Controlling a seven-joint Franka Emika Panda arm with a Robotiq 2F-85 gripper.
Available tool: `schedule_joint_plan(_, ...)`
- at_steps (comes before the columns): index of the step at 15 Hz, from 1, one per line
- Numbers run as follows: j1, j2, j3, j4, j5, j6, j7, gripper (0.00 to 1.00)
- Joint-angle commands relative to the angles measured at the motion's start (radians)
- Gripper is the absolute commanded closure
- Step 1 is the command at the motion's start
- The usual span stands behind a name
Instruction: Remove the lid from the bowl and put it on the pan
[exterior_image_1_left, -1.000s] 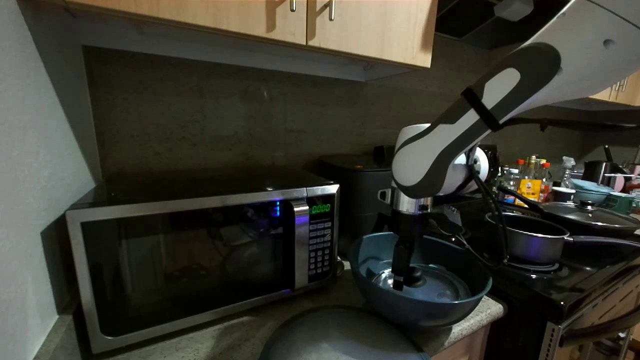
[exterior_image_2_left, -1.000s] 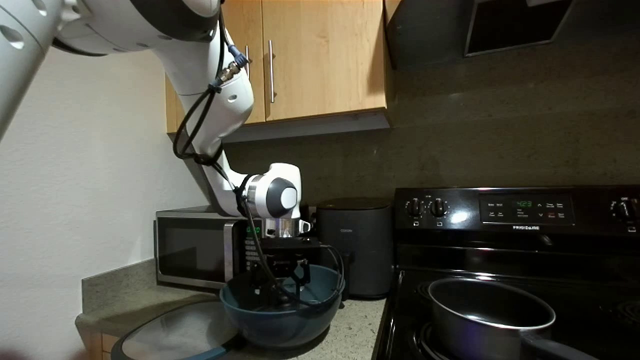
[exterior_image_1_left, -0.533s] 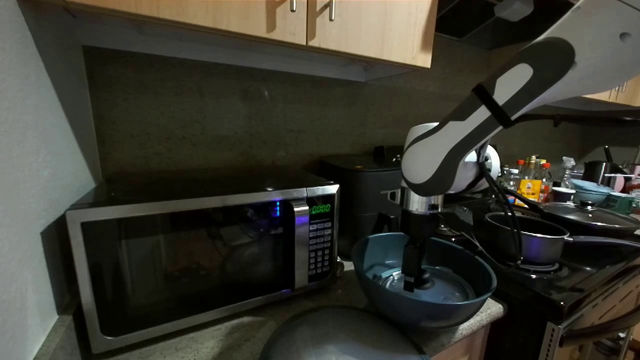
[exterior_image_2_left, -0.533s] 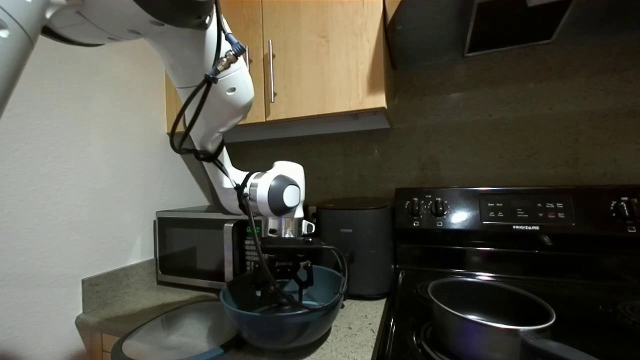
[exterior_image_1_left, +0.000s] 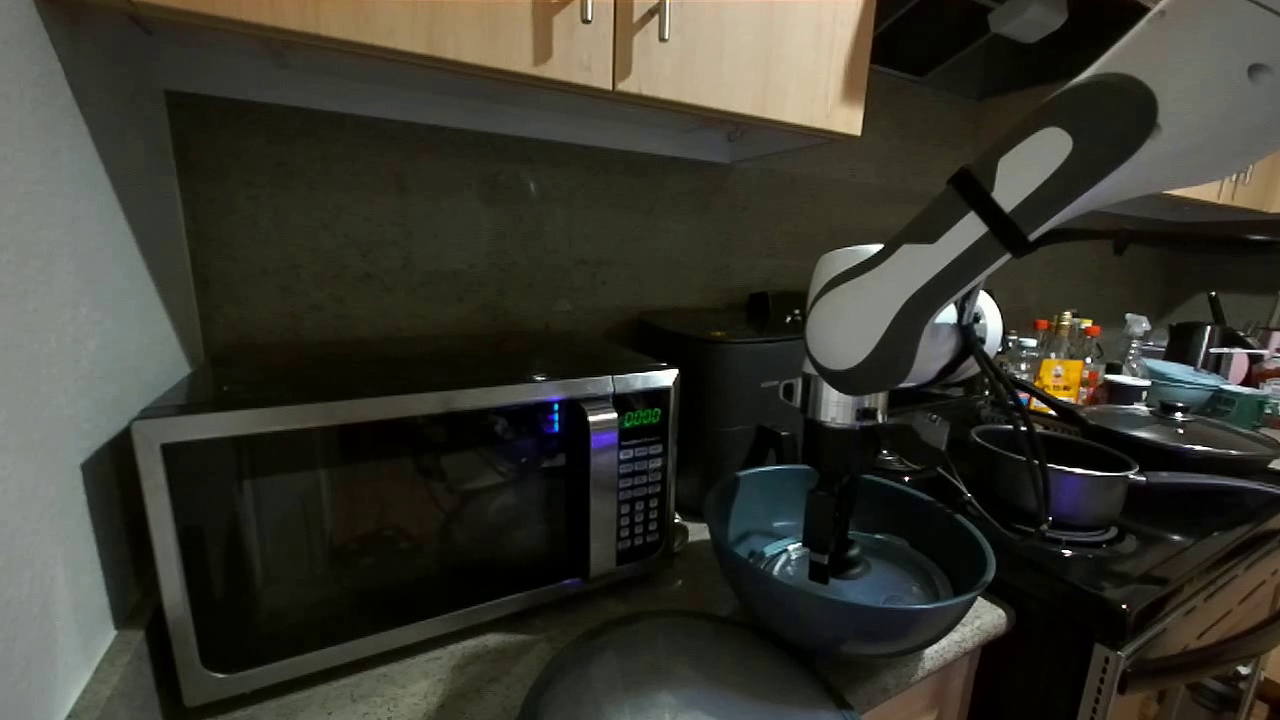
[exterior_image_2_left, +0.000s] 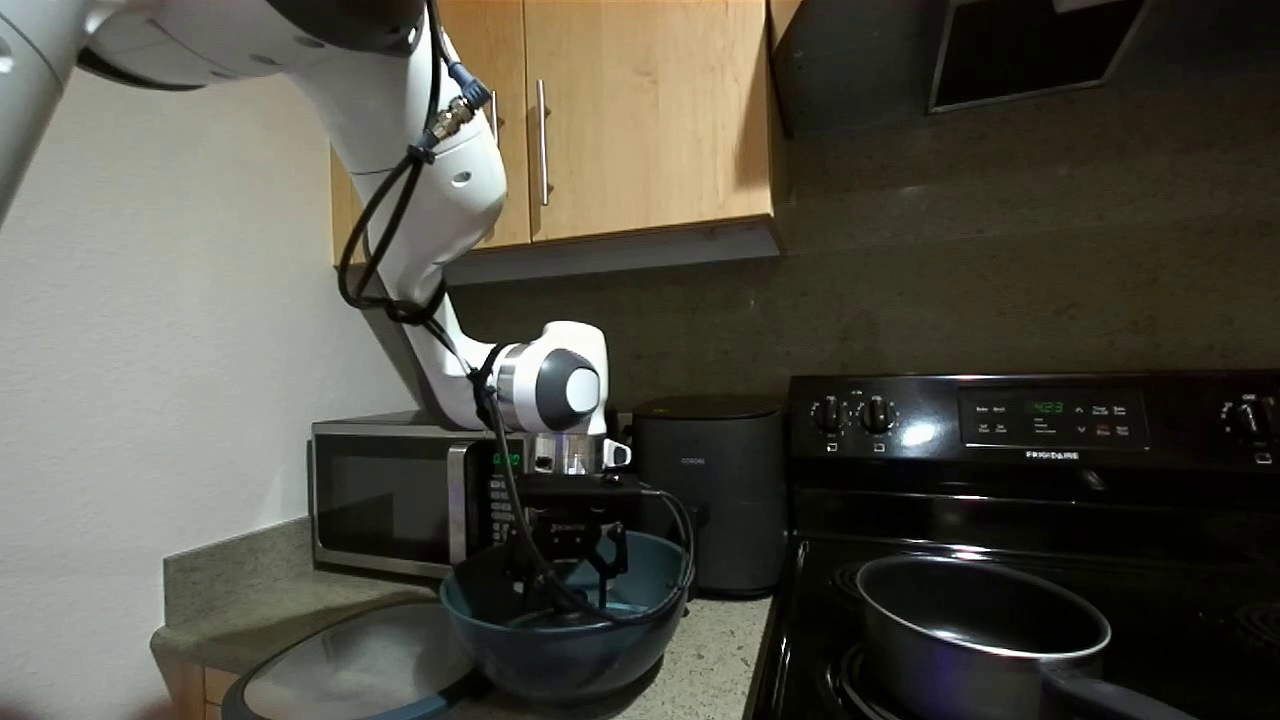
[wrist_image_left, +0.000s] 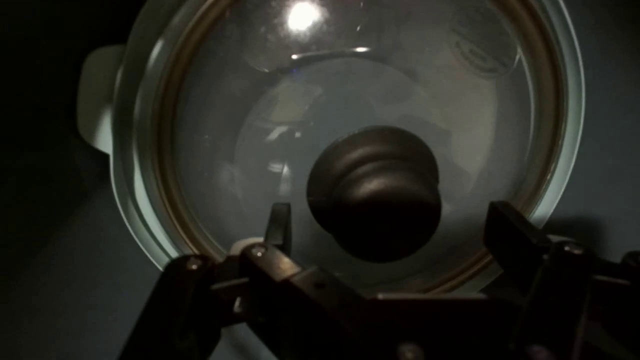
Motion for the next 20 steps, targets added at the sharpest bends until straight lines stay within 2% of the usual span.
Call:
schedule_joint_plan(1, 0.007, -0.022, 0.0, -0.024, -0.017, 0.027, 0.042, 0.33)
schedule_joint_plan(6, 0.015, -0.017, -0.009, -0.005, -0.039, 0.034, 0.101, 0.66)
schedule_joint_plan(7, 0.018, -0.017, -0.008, -0.003, -0.042, 0.036, 0.112, 0.72)
schedule_joint_plan(9, 0.024, -0.015, -0.008, 0.004, -0.044, 0.036, 0.13, 0.76)
schedule_joint_plan(12, 0.026, -0.019, -0.004, 0.015, -0.034, 0.039, 0.141, 0.9)
schedule_joint_plan(13, 0.027, -0.028, 0.0, 0.018, -0.03, 0.046, 0.139, 0.97)
schedule_joint_plan(18, 0.028, -0.082, 0.02, 0.029, 0.007, 0.061, 0.125, 1.0)
schedule_joint_plan(19, 0.027, -0.038, 0.014, 0.053, -0.011, 0.057, 0.112, 0.99)
schedule_joint_plan(20, 0.028, -0.05, 0.016, 0.053, -0.009, 0.057, 0.112, 0.99)
